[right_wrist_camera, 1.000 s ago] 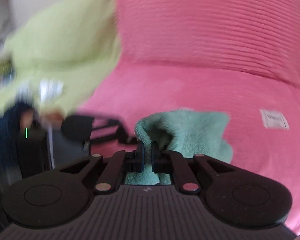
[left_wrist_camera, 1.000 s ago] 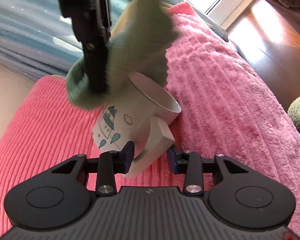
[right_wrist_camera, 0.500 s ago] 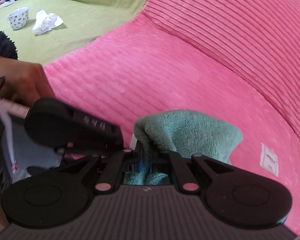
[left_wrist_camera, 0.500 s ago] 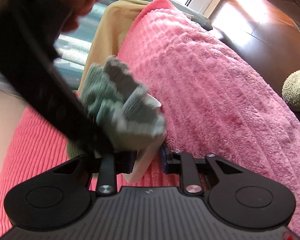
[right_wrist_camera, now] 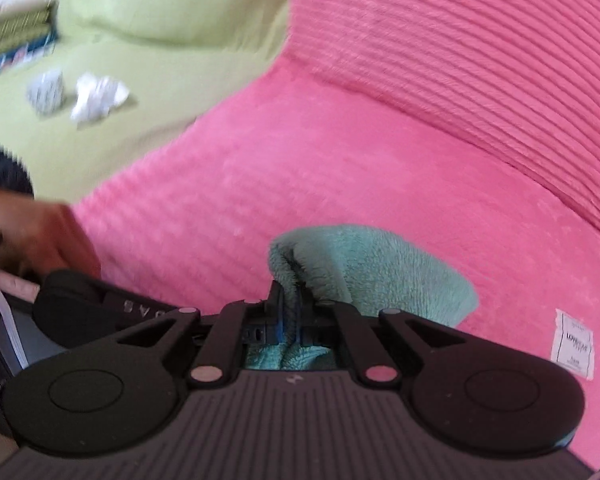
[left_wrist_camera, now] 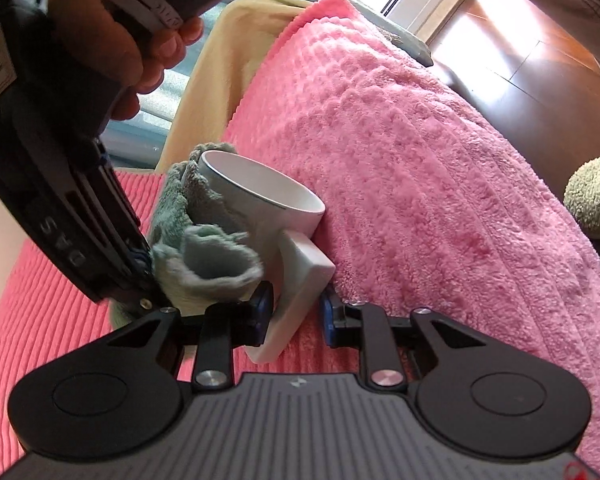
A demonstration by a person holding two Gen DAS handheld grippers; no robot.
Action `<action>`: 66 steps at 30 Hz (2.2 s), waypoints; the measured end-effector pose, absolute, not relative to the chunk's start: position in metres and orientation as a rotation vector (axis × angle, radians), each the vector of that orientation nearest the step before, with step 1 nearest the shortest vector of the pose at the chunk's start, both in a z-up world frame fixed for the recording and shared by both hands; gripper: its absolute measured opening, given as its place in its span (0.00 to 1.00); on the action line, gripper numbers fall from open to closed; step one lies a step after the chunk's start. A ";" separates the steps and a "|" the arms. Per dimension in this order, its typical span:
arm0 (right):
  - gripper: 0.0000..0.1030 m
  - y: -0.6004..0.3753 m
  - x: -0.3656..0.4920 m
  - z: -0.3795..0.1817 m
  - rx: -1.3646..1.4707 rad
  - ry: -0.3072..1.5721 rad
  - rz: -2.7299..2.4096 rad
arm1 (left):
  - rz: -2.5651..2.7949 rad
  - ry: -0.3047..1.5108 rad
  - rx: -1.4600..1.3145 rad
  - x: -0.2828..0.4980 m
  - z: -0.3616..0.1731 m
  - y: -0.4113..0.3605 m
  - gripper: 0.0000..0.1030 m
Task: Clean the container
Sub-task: 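Hold the mug with the left gripper while the right gripper wipes its outer wall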
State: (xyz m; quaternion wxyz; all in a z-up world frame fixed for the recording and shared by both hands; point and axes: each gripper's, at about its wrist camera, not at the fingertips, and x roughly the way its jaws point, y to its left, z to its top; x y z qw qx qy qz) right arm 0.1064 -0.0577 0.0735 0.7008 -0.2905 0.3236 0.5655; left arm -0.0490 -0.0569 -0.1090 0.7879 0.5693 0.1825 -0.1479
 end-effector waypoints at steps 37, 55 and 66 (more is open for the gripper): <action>0.01 -0.141 0.078 0.056 -0.655 0.905 1.255 | -0.311 0.406 1.179 -0.051 -0.105 -0.053 0.29; 0.05 -0.185 0.080 0.081 -0.181 0.644 1.322 | -0.328 0.411 1.179 -0.050 -0.109 -0.054 0.22; 0.02 -0.107 0.097 0.054 -0.531 0.661 1.415 | -0.329 0.395 1.234 -0.052 -0.114 -0.057 0.22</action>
